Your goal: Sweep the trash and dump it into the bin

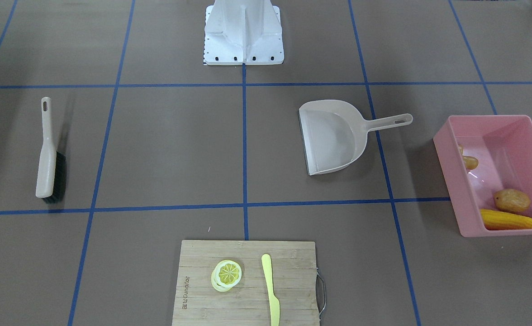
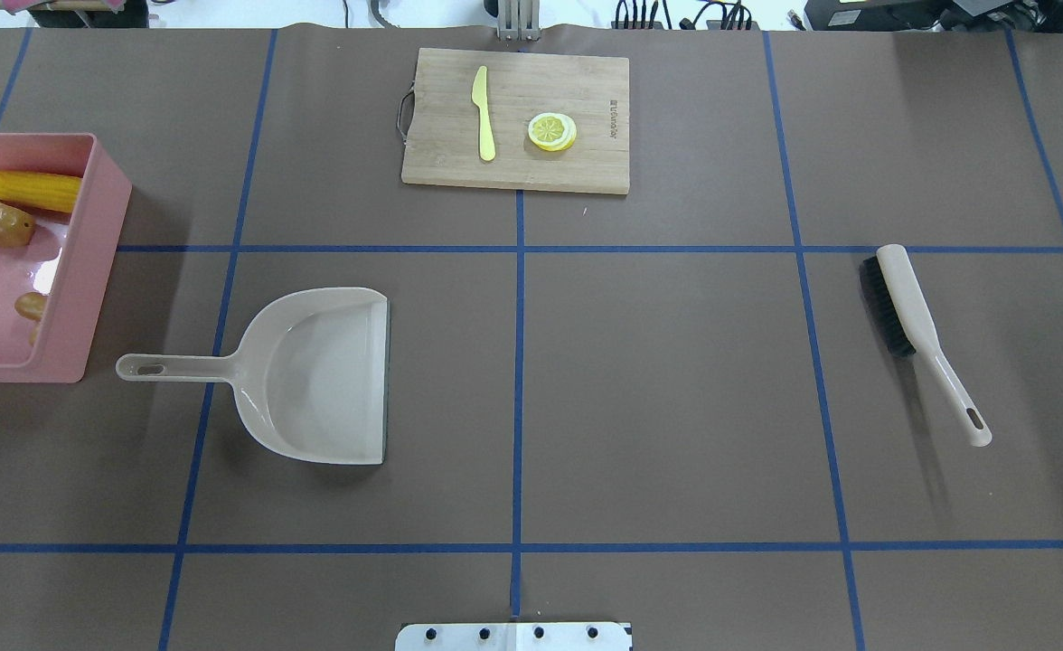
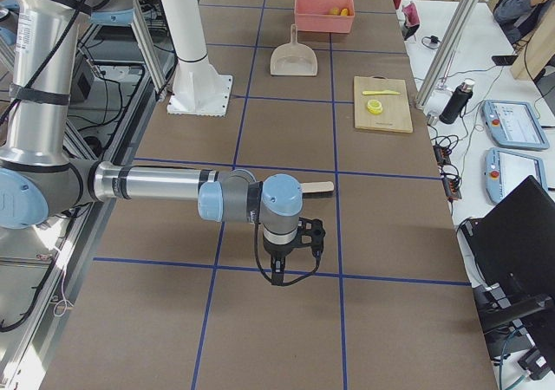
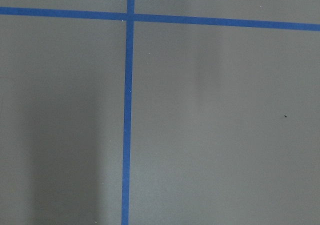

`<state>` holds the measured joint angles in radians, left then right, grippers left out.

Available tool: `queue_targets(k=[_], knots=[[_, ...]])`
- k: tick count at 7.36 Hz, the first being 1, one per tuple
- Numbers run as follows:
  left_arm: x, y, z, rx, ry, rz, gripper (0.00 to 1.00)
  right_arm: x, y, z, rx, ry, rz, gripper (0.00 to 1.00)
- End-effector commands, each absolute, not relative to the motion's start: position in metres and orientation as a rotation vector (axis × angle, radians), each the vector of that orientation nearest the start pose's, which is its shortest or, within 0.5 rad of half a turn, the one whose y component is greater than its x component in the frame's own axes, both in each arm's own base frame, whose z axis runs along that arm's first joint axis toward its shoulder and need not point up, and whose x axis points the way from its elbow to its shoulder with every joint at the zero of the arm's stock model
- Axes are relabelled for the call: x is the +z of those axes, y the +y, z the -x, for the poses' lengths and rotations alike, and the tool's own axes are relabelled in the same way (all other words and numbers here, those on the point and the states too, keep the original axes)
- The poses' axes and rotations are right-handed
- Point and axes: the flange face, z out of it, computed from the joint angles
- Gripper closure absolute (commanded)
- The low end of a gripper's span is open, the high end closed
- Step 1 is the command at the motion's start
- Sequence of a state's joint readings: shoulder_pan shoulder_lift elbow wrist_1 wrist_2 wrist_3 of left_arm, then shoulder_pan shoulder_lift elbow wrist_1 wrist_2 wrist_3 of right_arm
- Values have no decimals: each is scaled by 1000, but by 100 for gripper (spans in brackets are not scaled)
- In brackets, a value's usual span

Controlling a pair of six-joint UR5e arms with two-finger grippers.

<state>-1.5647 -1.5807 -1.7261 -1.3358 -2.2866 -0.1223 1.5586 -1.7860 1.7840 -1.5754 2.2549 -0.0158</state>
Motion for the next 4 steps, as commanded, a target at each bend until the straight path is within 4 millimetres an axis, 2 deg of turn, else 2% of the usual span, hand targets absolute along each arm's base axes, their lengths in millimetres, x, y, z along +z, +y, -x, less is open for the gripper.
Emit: queue_targets(k=[1,2,4], knots=[[640,-491,65,-86,714,72,2,655,-403,-65,-25,-684,2,0],[667,-482,65,-78,717,50,2,656,-402,-65,-23,-684,4,0],[666,-475,65,-79,721,20,2,656,-402,-65,-23,-684,4,0]])
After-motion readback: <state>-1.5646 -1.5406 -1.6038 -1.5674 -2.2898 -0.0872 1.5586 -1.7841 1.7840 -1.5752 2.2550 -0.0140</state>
